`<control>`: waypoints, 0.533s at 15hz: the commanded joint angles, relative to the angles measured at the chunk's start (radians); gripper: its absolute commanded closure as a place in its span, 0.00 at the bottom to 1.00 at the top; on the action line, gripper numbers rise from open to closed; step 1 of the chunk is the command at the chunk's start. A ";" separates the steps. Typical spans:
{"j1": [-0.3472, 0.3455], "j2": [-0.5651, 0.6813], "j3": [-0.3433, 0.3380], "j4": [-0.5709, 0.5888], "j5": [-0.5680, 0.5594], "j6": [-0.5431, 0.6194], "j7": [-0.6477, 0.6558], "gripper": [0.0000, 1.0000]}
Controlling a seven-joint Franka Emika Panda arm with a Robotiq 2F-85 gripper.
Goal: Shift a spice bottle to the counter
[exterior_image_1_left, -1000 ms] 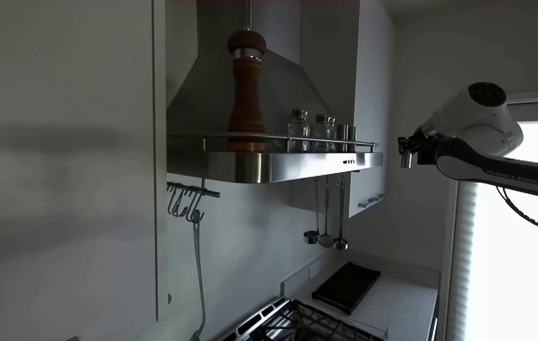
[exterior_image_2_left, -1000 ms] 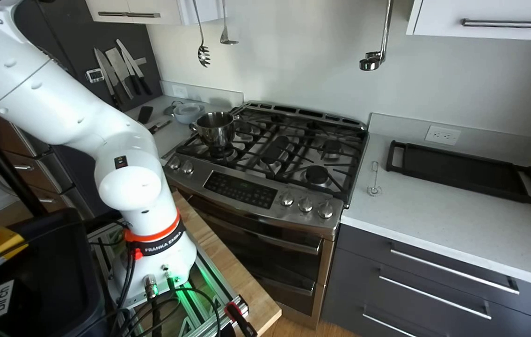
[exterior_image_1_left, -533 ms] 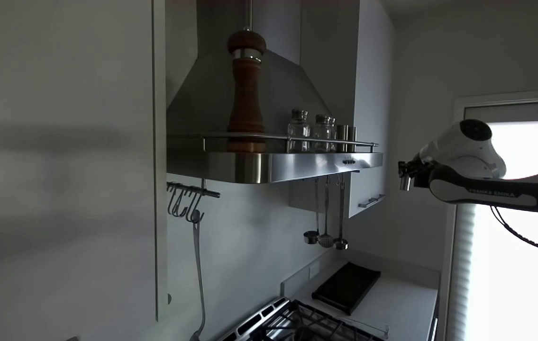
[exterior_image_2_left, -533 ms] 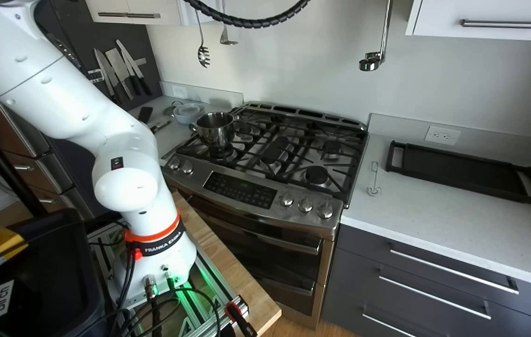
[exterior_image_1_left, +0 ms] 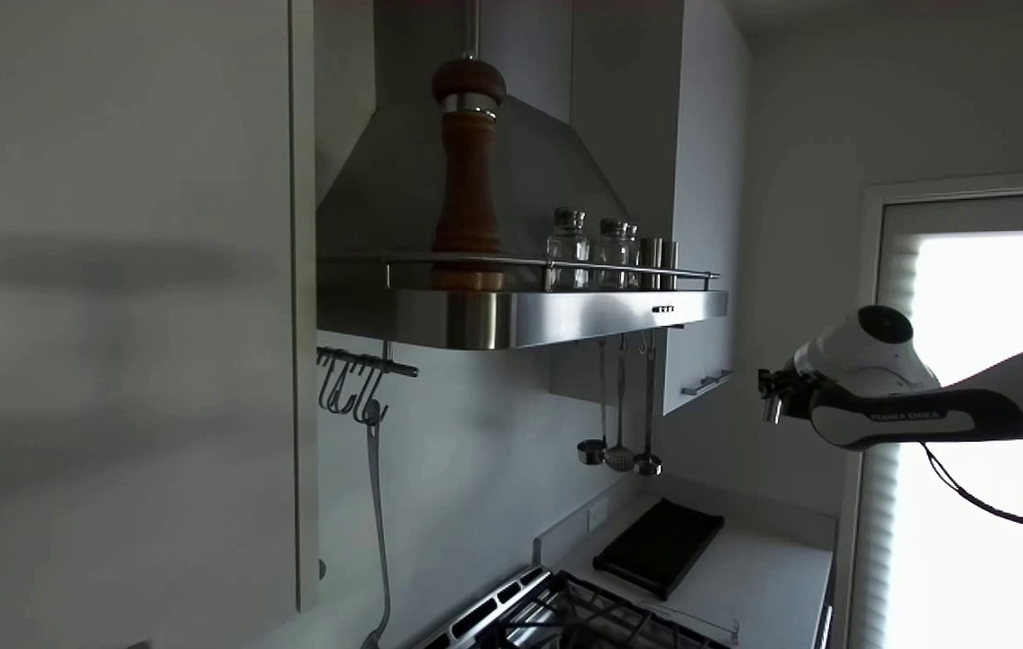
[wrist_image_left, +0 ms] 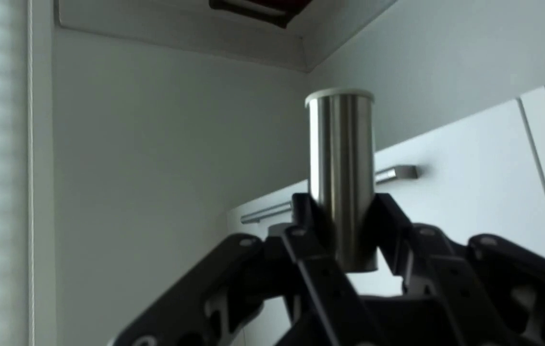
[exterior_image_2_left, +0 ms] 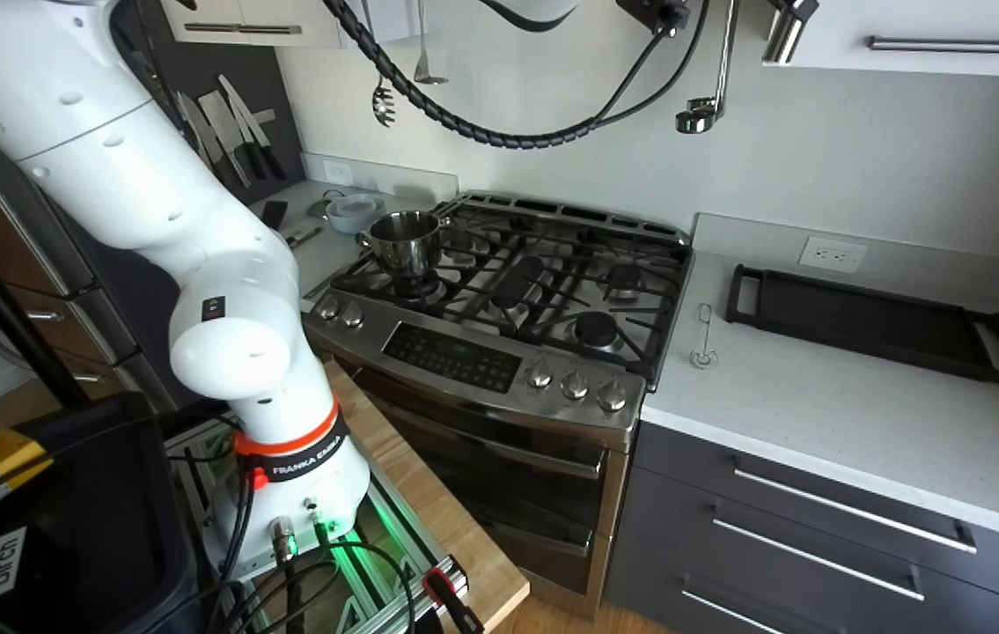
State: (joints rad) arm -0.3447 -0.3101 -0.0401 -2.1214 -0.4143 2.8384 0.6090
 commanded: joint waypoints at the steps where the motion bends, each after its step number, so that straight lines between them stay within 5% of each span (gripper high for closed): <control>1: 0.009 0.042 -0.033 -0.041 0.041 0.021 -0.004 0.89; 2: 0.000 0.027 -0.016 -0.021 0.010 0.001 0.000 0.64; 8: 0.001 0.049 -0.024 -0.028 0.019 0.004 0.000 0.64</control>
State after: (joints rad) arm -0.3433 -0.2607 -0.0642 -2.1499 -0.3949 2.8423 0.6090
